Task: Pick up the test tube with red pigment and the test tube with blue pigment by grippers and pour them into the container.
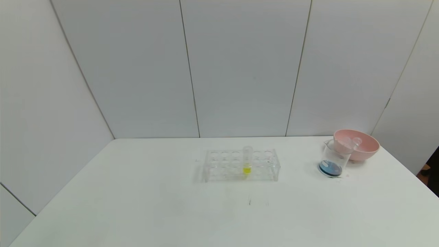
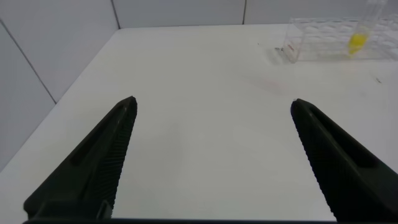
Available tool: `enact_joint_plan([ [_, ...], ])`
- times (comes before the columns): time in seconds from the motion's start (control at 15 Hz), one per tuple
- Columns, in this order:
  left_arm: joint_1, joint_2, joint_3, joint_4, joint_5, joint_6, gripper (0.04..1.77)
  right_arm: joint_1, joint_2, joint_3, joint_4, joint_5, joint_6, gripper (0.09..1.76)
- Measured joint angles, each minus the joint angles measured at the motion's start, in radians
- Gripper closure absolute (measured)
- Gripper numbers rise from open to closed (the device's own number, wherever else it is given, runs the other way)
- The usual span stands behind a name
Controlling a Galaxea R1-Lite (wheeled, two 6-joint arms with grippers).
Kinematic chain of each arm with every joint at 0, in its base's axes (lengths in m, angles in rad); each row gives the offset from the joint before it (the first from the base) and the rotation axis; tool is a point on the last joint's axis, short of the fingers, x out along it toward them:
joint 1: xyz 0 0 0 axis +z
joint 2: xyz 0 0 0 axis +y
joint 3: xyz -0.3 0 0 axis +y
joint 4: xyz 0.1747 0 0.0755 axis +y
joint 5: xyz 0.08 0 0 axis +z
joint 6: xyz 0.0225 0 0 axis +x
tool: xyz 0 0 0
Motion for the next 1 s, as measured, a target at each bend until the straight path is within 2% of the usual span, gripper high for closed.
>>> enact_joint_plan([
  [0.2, 0.000, 0.000, 0.000, 0.000, 0.000, 0.000, 0.05, 0.011, -0.133, 0.072, 0.047, 0.057, -0.002, 0.15],
  [0.53, 0.000, 0.000, 0.000, 0.000, 0.000, 0.000, 0.05, 0.012, -0.217, 0.283, 0.051, 0.057, 0.006, 0.15],
  [0.67, 0.000, 0.000, 0.000, 0.000, 0.000, 0.000, 0.05, 0.013, -0.223, 0.353, 0.182, 0.079, 0.022, 0.15],
  [0.8, 0.000, 0.000, 0.000, 0.000, 0.000, 0.000, 0.05, 0.013, -0.225, 0.367, 0.298, 0.164, 0.083, 0.15],
  [0.87, 0.000, 0.000, 0.000, 0.000, 0.000, 0.000, 0.05, 0.013, -0.225, 0.369, 0.346, 0.178, 0.103, 0.15],
  [1.0, 0.000, 0.000, 0.000, 0.000, 0.000, 0.000, 0.05, 0.013, -0.225, 0.368, 0.332, 0.184, 0.111, 0.15],
])
